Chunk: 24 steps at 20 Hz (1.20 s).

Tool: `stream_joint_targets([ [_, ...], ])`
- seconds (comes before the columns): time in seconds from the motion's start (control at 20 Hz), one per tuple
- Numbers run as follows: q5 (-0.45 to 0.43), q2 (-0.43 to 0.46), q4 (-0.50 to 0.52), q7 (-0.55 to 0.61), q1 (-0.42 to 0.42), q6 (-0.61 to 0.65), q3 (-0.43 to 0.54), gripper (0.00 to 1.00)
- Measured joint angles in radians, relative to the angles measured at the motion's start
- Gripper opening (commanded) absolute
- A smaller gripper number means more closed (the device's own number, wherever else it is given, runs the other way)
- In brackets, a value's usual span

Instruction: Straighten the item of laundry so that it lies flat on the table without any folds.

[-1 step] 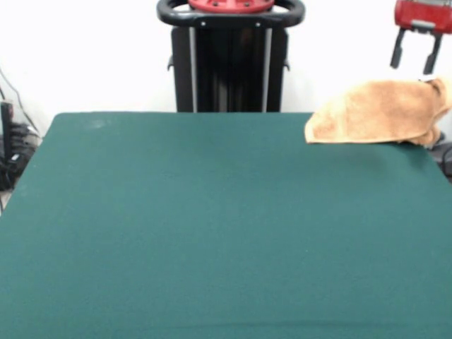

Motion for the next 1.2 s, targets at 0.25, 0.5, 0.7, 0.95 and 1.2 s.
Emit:
stream_joint_targets([
  [0.25, -0.020, 0.012, 0.006, 0.000, -0.007, -0.037, 0.026, 1.00],
  [0.5, -0.024, 0.006, 0.024, 0.000, -0.008, -0.065, 0.071, 1.00],
  [0.7, -0.024, -0.014, 0.032, 0.000, 0.004, -0.065, 0.099, 1.00],
  [0.95, -0.024, -0.034, 0.034, 0.000, 0.010, -0.065, 0.117, 1.00],
  [1.2, -0.024, -0.029, 0.033, 0.000, 0.012, -0.071, 0.117, 1.00],
])
